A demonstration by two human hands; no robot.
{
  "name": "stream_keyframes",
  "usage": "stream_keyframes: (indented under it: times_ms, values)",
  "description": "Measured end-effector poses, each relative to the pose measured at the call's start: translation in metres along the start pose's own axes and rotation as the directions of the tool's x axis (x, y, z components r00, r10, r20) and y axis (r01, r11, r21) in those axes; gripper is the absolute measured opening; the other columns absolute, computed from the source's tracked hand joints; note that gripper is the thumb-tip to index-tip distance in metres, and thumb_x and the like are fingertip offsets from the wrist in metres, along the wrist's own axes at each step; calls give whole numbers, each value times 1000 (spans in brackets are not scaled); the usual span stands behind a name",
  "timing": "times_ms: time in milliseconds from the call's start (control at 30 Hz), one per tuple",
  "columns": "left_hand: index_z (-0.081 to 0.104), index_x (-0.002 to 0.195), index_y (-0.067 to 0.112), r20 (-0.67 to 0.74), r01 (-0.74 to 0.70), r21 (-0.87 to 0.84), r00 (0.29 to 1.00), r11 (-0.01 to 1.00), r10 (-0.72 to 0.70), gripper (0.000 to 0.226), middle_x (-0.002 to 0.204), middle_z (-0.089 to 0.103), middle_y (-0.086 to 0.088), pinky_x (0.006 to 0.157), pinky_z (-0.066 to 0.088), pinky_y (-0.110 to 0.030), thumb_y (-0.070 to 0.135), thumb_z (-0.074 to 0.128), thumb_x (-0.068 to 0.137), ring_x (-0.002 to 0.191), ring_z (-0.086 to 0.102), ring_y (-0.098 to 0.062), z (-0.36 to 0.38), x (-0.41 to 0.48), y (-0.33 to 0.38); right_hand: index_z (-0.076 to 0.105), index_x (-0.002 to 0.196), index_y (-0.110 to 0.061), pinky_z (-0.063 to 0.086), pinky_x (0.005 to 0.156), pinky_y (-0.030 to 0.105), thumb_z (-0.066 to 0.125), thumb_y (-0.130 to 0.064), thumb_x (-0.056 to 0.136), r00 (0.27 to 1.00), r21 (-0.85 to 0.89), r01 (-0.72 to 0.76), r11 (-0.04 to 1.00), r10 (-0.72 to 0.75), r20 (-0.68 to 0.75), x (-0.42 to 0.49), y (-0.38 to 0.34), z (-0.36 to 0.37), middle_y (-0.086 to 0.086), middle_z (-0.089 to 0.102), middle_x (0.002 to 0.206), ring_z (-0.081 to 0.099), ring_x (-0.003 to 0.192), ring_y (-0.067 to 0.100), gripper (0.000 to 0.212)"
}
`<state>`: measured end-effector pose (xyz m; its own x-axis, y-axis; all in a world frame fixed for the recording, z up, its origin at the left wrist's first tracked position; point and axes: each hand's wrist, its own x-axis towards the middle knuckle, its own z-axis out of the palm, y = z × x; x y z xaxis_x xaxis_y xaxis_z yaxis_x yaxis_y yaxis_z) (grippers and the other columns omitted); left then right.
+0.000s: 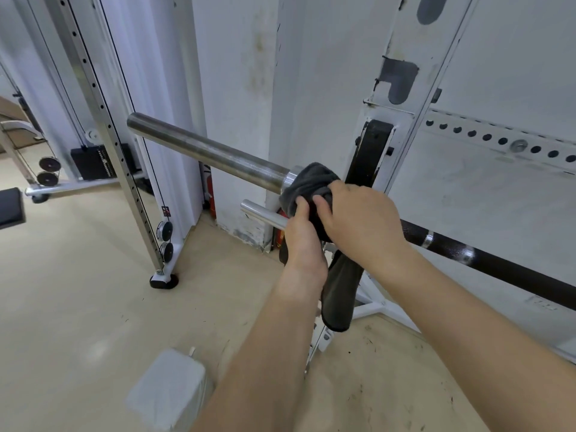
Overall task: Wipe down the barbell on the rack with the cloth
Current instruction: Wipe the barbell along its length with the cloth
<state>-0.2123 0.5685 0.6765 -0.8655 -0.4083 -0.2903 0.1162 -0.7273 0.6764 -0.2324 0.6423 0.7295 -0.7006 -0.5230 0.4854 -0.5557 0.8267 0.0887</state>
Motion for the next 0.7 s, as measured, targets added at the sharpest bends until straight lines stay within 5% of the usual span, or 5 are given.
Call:
stream_keyframes:
  times_ms: [200,367,500,600,700]
  values:
    - [74,105,13,2,-56,168,998,984,57,46,103,75,-10,100,50,-49,51,67,80,104,69,-26,-9,-8,4,61,111,-18,50,66,32,38,-41,103,999,114,-5,993,10,-44,-13,6,3,0,68,91,60,76,19,34]
    - [72,95,9,44,-353,409,929,841,369,14,84,75,1,68,52,-20,20,63,96,77,69,-3,-7,-30,34,53,120,-20,36,64,31,35,-36,104,995,380,8,925,-47,93,4,14,7,-5,61,93,55,76,16,29]
    - [64,120,26,477,-690,719,579,85,661,28,106,71,12,90,50,-25,18,55,94,102,64,-7,15,-7,68,57,112,-19,36,52,30,39,-43,101,997,154,-35,987,45,-64,-23,18,7,-5,59,75,53,60,19,33]
    - [59,113,17,735,-617,674,617,-407,282,20,90,67,2,114,31,-42,20,45,99,96,63,-26,31,27,82,63,118,-15,48,62,32,48,-44,100,981,145,-111,983,132,-141,-44,21,7,0,67,70,61,60,22,37]
    - [51,94,20,765,-524,522,637,-673,96,11,69,51,6,121,8,-44,17,41,98,86,62,-29,39,54,100,56,134,-12,50,89,39,53,-34,98,974,149,-127,981,152,-169,-40,12,7,4,74,88,66,72,22,42]
